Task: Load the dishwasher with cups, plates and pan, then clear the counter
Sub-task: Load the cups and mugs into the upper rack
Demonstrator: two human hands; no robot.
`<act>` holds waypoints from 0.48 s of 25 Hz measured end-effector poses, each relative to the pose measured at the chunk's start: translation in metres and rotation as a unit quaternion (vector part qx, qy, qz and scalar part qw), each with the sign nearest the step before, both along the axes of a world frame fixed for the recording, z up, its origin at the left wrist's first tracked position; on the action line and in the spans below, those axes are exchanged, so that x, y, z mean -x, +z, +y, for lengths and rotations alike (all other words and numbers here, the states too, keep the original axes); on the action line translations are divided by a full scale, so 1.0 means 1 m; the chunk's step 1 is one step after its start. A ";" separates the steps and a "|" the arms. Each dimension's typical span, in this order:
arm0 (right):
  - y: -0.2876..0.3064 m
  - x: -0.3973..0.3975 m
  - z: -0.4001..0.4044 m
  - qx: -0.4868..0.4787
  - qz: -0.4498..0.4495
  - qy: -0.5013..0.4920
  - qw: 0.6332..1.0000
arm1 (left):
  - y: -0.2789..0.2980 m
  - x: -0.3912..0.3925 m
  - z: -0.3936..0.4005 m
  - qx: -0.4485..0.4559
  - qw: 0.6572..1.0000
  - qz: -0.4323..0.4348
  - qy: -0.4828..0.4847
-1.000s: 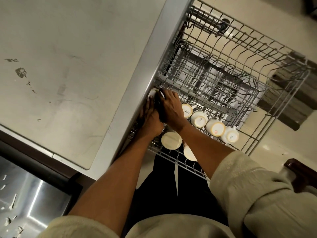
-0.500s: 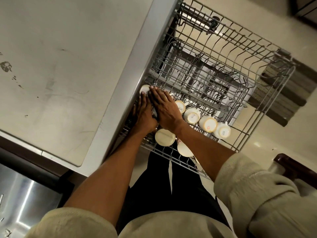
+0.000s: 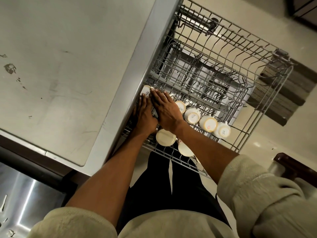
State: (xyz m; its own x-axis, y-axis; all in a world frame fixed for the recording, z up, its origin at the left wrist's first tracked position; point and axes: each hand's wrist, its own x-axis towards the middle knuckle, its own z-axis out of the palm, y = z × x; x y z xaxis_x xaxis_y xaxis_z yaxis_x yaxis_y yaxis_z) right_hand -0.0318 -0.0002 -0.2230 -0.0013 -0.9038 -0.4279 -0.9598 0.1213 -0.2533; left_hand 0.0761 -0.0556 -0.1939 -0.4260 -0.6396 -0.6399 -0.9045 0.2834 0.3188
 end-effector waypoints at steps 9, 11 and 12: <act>0.014 0.005 0.009 -0.005 -0.004 -0.021 1.000 | 0.007 0.000 0.009 0.011 1.000 0.013 -0.021; 0.018 0.005 0.016 -0.010 0.003 -0.031 0.999 | 0.013 0.000 0.015 0.008 0.999 0.019 -0.025; 0.021 0.005 0.020 -0.016 0.005 -0.032 0.999 | 0.017 -0.001 0.018 0.008 0.999 0.017 -0.033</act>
